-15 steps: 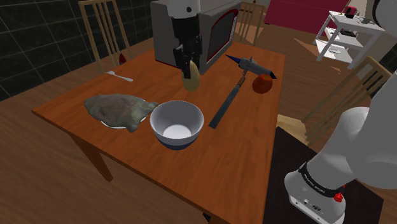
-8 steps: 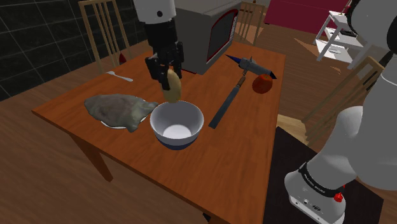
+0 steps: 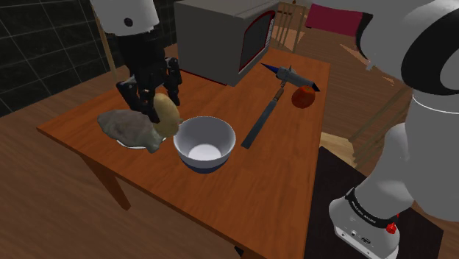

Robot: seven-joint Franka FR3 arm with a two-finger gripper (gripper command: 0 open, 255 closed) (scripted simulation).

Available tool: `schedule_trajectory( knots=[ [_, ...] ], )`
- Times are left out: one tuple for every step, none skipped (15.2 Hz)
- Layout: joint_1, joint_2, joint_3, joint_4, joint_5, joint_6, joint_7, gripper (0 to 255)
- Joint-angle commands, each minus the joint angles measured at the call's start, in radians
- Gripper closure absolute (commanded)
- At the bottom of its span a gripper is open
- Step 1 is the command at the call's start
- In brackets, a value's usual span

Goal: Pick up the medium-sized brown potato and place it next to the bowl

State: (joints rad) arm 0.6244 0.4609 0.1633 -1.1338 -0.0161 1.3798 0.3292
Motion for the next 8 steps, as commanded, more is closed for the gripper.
schedule_trajectory(
  knots=[
    [0.035,0.063,0.01,0.095,-0.005,-0.031,0.04,255],
    [0.055,0.105,0.013,0.163,-0.01,-0.056,0.059,255],
    [0.077,0.154,0.016,0.243,-0.015,-0.086,0.077,255],
    [0.074,0.144,0.015,0.212,-0.013,-0.065,0.076,255],
    [0.072,0.135,0.015,0.184,-0.012,-0.046,0.075,255],
    [0.07,0.128,0.015,0.157,-0.011,-0.027,0.074,255],
    [0.068,0.121,0.015,0.132,-0.01,-0.009,0.074,255],
    [0.066,0.115,0.016,0.109,-0.01,0.009,0.073,255]
  ],
)
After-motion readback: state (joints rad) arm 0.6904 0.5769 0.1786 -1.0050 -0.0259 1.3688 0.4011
